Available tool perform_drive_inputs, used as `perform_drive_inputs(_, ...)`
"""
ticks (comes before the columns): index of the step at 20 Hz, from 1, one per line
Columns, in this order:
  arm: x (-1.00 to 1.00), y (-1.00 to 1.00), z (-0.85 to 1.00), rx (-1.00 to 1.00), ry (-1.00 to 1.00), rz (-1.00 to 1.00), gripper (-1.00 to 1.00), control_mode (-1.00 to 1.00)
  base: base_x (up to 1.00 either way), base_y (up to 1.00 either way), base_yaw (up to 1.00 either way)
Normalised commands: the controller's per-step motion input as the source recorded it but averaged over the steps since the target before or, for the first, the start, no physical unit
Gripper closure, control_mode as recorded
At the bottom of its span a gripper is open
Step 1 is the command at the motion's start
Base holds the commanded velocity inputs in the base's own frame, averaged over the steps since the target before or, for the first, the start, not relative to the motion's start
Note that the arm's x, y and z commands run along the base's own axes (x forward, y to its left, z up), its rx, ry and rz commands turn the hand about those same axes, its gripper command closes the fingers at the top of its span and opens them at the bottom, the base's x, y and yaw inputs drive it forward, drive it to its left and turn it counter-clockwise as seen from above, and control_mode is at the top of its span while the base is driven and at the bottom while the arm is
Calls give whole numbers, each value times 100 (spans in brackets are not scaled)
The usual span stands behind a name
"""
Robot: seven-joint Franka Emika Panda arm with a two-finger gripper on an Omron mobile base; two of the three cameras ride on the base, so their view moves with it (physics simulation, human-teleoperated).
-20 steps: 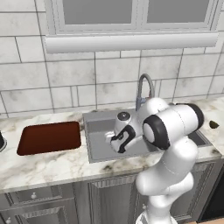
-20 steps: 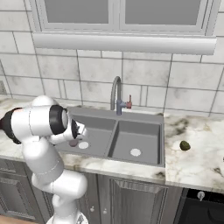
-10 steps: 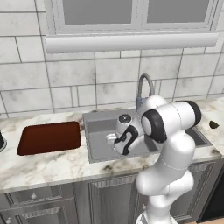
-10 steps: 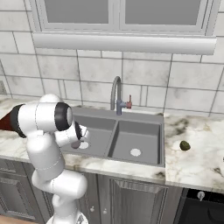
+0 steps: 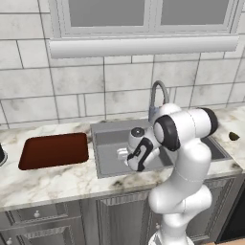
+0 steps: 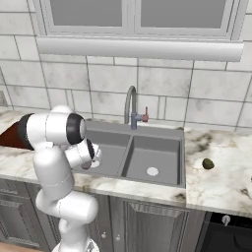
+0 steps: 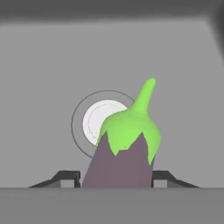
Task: Pick up all produce items and place them in the sink. Turn on the sink faucet to wash them. Then turn the sink off and put them in the tray.
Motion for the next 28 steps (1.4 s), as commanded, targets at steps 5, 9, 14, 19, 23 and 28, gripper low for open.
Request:
perform_drive_inputs(5,11,0,-16,2,0,0,100,-100,0,0,0)
perform_drive_inputs(9,16,0,-21,1,0,0,100,-100,0,0,0)
perform_drive_inputs(14,21,1,-26,0,3,0,-100,-100,0,0,0)
perform_drive_inputs(19,9,1,-3,2,-1,0,-100,-100,0,0,0)
perform_drive_inputs(23,0,0,1,2,-4,0,-100,-100,0,0,0)
perform_drive_inputs(28,0,0,16,1,-6,0,-100,-100,0,0,0)
